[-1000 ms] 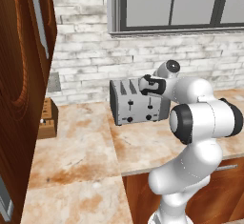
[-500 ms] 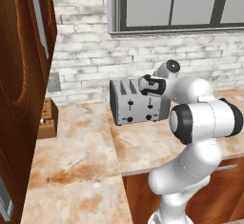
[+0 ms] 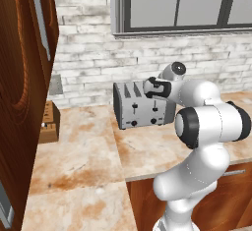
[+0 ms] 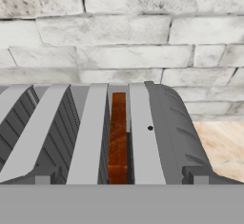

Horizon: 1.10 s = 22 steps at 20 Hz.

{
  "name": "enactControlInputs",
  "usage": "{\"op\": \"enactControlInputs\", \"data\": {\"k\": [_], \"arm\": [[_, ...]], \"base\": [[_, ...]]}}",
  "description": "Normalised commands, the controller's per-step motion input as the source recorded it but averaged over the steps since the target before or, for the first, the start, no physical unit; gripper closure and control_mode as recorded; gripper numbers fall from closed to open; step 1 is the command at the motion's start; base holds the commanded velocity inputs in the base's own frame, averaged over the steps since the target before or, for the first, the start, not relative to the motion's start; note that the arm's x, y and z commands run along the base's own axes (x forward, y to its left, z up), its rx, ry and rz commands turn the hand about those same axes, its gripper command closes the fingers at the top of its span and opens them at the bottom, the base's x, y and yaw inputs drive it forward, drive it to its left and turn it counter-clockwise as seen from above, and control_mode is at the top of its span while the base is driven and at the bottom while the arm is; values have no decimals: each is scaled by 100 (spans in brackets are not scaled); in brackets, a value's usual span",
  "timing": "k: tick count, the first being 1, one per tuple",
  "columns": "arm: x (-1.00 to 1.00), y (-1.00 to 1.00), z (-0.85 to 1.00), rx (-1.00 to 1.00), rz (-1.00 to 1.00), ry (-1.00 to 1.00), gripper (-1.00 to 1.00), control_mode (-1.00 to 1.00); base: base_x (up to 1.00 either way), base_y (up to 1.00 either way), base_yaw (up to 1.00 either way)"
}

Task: Start the toaster. Once the lever pops up, take the bread to the plate on the dining counter.

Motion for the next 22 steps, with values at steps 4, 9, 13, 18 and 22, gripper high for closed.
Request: {"op": "enactControlInputs", "data": {"k": [4, 9, 13, 18, 22], "arm": [[0, 0, 0, 0, 0, 0, -100, -100], [0, 0, 0, 0, 0, 0, -100, -100], [0, 0, 0, 0, 0, 0, -100, -100], [0, 0, 0, 0, 0, 0, -100, -100], [0, 0, 0, 0, 0, 0, -100, -100]], "base": [[0, 0, 0], [0, 0, 0], [0, 0, 0], [0, 0, 0], [0, 0, 0]]}}
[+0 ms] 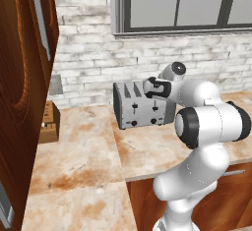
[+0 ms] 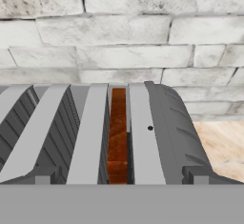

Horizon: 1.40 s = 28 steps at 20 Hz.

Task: Start the toaster. Once the lever pops up, take the bread to the plate on the dining counter.

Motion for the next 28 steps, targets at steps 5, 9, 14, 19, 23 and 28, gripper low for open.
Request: {"op": "enactControlInputs", "data": {"k": [5, 9, 14, 19, 23, 28], "arm": [[0, 0, 0, 0, 0, 0, -100, -100], [0, 0, 0, 0, 0, 0, -100, -100], [0, 0, 0, 0, 0, 0, -100, -100], [0, 0, 0, 0, 0, 0, -100, -100], [0, 0, 0, 0, 0, 0, -100, -100], [0, 0, 0, 0, 0, 0, -100, -100]], "base": [[0, 0, 0], [0, 0, 0], [0, 0, 0], [0, 0, 0], [0, 0, 0], [0, 0, 0]]}}
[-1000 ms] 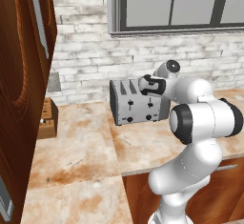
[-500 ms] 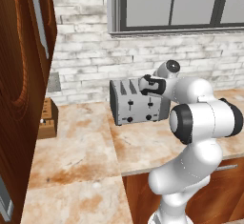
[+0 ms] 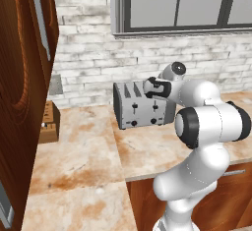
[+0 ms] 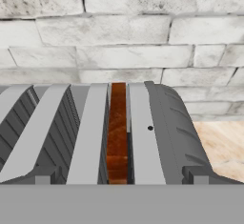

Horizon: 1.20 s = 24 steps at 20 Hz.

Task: Start the toaster. Once the lever pops up, take the bread to the plate on the dining counter.

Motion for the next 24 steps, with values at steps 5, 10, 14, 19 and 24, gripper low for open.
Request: {"op": "enactControlInputs", "data": {"k": [5, 10, 14, 19, 24], "arm": [[0, 0, 0, 0, 0, 0, -100, -100], [0, 0, 0, 0, 0, 0, -100, -100], [0, 0, 0, 0, 0, 0, -100, -100], [0, 0, 0, 0, 0, 0, -100, -100], [0, 0, 0, 0, 0, 0, -100, -100]], "base": [[0, 0, 0], [0, 0, 0], [0, 0, 0], [0, 0, 0], [0, 0, 0]]}}
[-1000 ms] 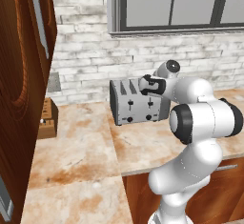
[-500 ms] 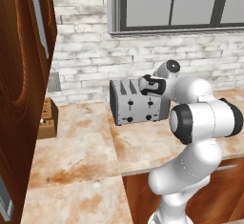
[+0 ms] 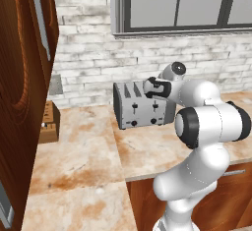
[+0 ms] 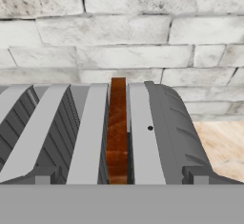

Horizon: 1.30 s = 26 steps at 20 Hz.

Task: Start the toaster. Once the lever pops up, take the bread to the plate on the dining counter.

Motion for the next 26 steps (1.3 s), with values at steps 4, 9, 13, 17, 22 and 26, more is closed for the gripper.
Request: {"op": "enactControlInputs", "data": {"k": [4, 9, 13, 17, 22, 26], "arm": [[0, 0, 0, 0, 0, 0, -100, -100], [0, 0, 0, 0, 0, 0, -100, -100], [0, 0, 0, 0, 0, 0, -100, -100], [0, 0, 0, 0, 0, 0, -100, -100], [0, 0, 0, 0, 0, 0, -100, -100], [0, 0, 0, 0, 0, 0, -100, -100]], "base": [[0, 0, 0], [0, 0, 0], [0, 0, 0], [0, 0, 0], [0, 0, 0], [0, 0, 0]]}}
